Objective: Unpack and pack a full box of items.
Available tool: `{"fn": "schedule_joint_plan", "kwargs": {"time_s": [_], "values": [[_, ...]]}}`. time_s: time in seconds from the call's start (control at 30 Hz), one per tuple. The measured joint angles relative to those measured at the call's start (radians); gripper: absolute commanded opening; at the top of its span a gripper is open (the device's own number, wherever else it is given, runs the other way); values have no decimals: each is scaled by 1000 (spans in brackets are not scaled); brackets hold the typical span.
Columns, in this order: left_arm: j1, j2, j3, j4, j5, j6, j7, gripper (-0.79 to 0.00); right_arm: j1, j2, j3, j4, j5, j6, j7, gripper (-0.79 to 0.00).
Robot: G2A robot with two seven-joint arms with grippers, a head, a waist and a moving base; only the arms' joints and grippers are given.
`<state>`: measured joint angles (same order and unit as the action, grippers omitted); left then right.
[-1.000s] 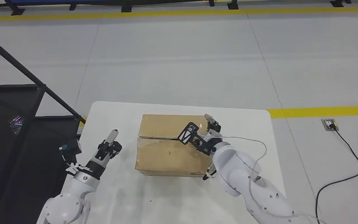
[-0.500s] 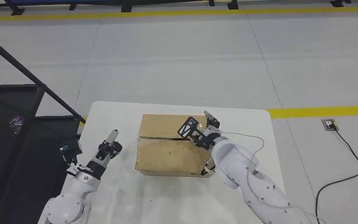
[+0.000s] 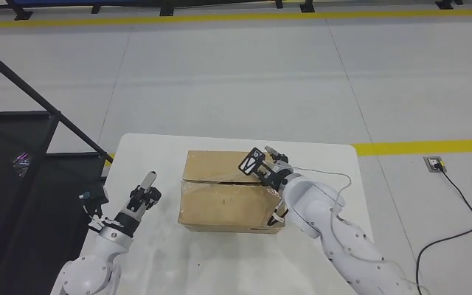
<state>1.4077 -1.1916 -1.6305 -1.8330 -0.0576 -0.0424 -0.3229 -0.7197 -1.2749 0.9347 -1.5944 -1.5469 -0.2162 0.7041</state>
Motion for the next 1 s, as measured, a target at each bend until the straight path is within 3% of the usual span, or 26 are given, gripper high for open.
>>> {"fn": "schedule_joint_plan", "kwargs": {"time_s": [0.2,0.37,0.47,0.77,1.0], "values": [[-2,1,2,0,2,0,-4,0,-3,-2,21,2,33,-55,-8,-453],[-2,1,1,1,0,0,-2,0,1,-2,41,6,64,-108,-15,-628],[-1,1,0,1,-1,0,-1,0,8,-2,52,14,86,-139,-17,-782],[3,1,-3,-2,-4,-4,1,0,48,-2,88,59,201,-271,-8,-785],[9,2,-13,-29,-19,-19,-9,0,42,8,162,83,386,-395,-56,-785]]}}
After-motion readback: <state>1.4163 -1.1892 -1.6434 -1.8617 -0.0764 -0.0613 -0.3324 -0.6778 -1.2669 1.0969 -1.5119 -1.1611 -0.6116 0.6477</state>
